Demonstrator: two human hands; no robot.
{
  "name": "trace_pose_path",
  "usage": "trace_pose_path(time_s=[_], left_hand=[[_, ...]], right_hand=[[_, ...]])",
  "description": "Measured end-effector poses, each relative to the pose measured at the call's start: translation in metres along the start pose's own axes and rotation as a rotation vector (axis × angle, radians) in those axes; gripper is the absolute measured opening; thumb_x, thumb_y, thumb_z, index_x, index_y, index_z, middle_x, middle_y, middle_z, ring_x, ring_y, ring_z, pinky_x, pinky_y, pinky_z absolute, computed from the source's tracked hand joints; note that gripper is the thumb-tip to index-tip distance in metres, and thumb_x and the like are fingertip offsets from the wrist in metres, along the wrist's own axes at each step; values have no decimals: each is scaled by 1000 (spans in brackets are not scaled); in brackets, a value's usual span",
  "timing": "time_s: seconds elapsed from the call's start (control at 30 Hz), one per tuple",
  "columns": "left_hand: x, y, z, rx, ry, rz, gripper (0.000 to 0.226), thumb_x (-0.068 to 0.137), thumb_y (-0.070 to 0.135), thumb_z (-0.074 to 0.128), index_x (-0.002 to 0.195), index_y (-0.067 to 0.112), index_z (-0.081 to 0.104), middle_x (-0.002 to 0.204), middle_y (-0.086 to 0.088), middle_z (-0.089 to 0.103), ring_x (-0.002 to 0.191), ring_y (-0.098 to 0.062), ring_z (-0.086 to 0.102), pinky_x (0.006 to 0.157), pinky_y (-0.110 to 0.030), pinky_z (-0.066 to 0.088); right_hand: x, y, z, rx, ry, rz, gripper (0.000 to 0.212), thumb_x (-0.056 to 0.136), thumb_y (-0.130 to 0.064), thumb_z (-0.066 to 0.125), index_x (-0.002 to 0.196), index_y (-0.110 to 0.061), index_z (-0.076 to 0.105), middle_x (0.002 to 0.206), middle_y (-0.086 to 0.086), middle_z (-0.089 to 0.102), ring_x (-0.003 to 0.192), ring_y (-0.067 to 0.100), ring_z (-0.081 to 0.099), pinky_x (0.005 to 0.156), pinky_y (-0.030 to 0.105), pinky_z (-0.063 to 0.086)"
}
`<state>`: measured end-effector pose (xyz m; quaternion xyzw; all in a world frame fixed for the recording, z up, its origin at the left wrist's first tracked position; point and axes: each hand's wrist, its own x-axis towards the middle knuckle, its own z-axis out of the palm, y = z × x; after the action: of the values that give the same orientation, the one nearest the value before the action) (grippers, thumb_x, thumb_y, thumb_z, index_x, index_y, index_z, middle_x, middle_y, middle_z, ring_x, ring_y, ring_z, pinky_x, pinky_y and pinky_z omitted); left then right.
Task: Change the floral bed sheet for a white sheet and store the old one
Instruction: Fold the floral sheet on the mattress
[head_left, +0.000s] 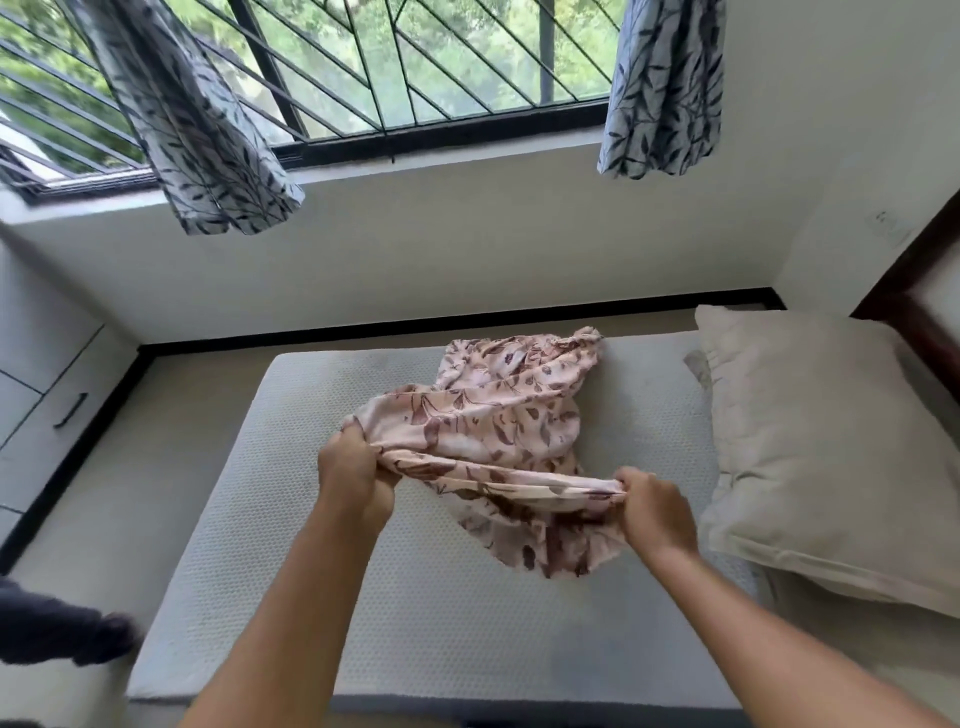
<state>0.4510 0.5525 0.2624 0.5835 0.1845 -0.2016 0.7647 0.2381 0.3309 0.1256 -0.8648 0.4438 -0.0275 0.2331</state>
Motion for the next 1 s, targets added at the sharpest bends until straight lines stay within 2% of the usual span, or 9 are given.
trace_pose_path(time_s=[0.2,0.3,0.4,0.47,0.53,0.63,0.7,0.8,1.0], left_hand=[[25,37,-36,-171,198,114,23,104,11,42,90,14,60,94,-9,71,82,-26,74,71,-47,61],[30,35,-45,-204,278,121,30,106,13,36,82,16,54,107,-15,68,89,-29,72,80,-51,59],[41,21,-56,-201,359,67,34,107,12,28,99,8,61,115,-19,66,98,-34,70,75,-47,61],[52,19,-69,-152,360,12,37,105,7,28,112,-1,64,115,-21,67,86,-33,71,57,-40,61],[62,16,-83,-67,356,3,29,104,7,38,109,-2,65,113,-23,69,77,-32,72,58,-44,61],[61,10,-107,46,206,6,40,98,37,62,116,2,60,109,-22,69,90,-35,71,81,-54,58],[51,-12,-126,298,68,-103,52,84,36,79,123,6,61,107,-20,71,84,-32,72,68,-44,61],[44,-69,-172,768,101,-202,28,88,2,72,115,-1,62,72,-16,63,52,-23,57,39,-22,43],[58,-150,-242,1448,132,-334,55,101,40,52,136,-2,55,136,-24,57,125,-35,56,98,-33,45]], right_hand=[[50,72,-27,448,223,597,26,86,-16,58,100,-10,78,110,24,68,98,41,64,78,37,46],[57,75,-30,772,265,840,36,88,-16,52,113,-6,75,118,23,69,104,42,66,91,44,54],[56,59,-36,1196,121,1030,16,97,-9,51,99,-17,65,80,5,72,63,22,69,53,33,57],[59,49,-43,1387,50,981,17,97,-7,49,98,-17,63,54,1,67,41,16,63,34,23,48],[57,39,-55,1442,71,719,27,95,-15,45,110,-11,68,78,6,76,70,24,74,50,27,57],[47,31,-66,1434,103,418,47,81,-25,54,119,-2,70,108,15,76,99,36,73,85,43,58],[32,40,-54,1341,-35,380,40,87,-22,57,120,-2,70,108,16,76,98,33,73,85,44,59],[9,89,2,998,-309,462,21,95,-12,64,112,-5,74,100,15,77,91,33,74,67,34,61],[-32,191,109,536,-438,690,27,93,-14,57,111,-1,72,107,22,74,73,28,70,88,55,59]])
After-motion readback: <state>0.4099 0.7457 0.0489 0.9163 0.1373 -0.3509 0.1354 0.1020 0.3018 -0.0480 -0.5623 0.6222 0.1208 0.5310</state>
